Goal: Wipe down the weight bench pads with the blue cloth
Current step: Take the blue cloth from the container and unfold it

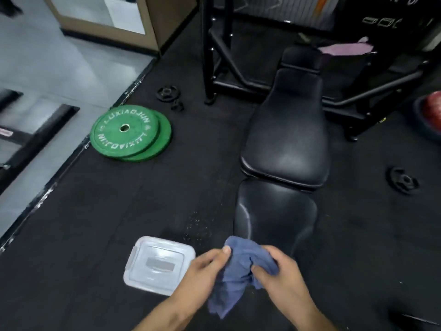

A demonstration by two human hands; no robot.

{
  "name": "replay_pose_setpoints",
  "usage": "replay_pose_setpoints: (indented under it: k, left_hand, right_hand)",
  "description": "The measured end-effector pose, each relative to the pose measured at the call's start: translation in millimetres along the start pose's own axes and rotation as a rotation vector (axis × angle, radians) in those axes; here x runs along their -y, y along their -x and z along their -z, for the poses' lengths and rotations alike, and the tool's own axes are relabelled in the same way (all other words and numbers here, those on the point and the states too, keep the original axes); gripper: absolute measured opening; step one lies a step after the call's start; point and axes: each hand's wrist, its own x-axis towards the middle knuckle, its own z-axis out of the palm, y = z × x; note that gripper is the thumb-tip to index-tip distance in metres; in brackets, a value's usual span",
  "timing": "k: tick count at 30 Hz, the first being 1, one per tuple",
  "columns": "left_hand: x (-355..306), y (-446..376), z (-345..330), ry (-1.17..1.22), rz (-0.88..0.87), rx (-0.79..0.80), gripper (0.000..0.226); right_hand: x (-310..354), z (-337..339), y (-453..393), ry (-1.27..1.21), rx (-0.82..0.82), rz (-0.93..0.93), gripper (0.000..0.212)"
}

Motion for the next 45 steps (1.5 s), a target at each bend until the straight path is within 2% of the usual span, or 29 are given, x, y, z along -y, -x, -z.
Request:
replay_pose_setpoints:
  k: [3,5,7,9,11,13,15,17,18,21,24,26,27,30,32,35,37,40,42,45]
  left_hand:
    - [3,-13,-49,-0.002,-0.067,-0.083,0.019]
    - [4,-23,-77,0.080,-0.078,-0.161,0.010]
    - [3,-32,-102,0.150,-0.094,-0.294,0.013]
    - [3,-39,-123,0.181,-0.112,-0.437,0.013]
    - [1,-45,-139,0.197,-0.130,-0.497,0.008]
    - [-5,-48,-149,0.260,-0.101,-0.489,0.020]
    - [-10,-54,-153,0.331,-0.055,-0.470,0.030]
    - [-12,-61,-151,0.323,-0.059,-0.496,0.026]
    - [-13,-65,-149,0.301,-0.076,-0.519,0.024]
    - [-14,-80,-133,0.269,-0.084,-0.590,0.019]
    - [-12,-87,-116,0.289,-0.102,-0.593,0.014]
    - [-4,-87,-107,0.224,-0.089,-0.530,0.042]
    - [-3,-86,-103,0.155,-0.071,-0.498,0.048]
    - [-3,-89,-97,-0.207,-0.023,-0.525,0.019]
    - [-7,-93,-98,-0.400,0.003,-0.602,0.013]
    - [-18,-98,-114,-0.417,-0.025,-0.727,0.009]
    - [-24,-98,-131,-0.356,-0.075,-0.865,0.009]
    - [-22,-95,-153,-0.225,-0.117,-1.015,0.006]
    - [-7,-95,-162,-0.180,-0.053,-1.010,0.005]
    - [29,-112,-166,-0.142,0.142,-0.940,0.014]
  right_hand:
    - [-14,40,-14,0.050,0.000,0.026,0.035]
    - [-19,60,-24,0.050,-0.042,0.013,0.044]
    - [-24,77,-35,0.110,-0.130,0.077,0.053]
    - [-22,92,-42,0.164,-0.186,0.203,0.042]
    - [-16,102,-48,0.087,-0.060,0.243,0.019]
    - [-8,102,-51,0.001,0.148,0.158,0.006]
    - [-3,100,-58,0.001,0.235,0.099,0.023]
    - [0,99,-70,0.099,0.282,0.078,0.044]
    - [2,99,-78,0.159,0.306,0.081,0.045]
    - [7,104,-108,0.288,0.329,0.117,0.021]
    - [18,114,-132,0.427,0.341,0.171,0.022]
    - [27,122,-146,0.467,0.344,0.212,0.024]
    - [32,127,-154,0.494,0.341,0.246,0.023]
    - [47,138,-179,0.663,0.369,0.349,0.011]
    - [57,142,-193,0.811,0.400,0.446,0.011]
    - [64,143,-208,0.885,0.370,0.679,0.024]
    - [67,145,-218,0.827,0.383,0.759,0.022]
    - [73,159,-236,0.722,0.490,0.719,0.008]
    - [75,172,-250,0.729,0.602,0.604,0.004]
    - [57,173,-280,0.879,0.756,0.446,0.008]
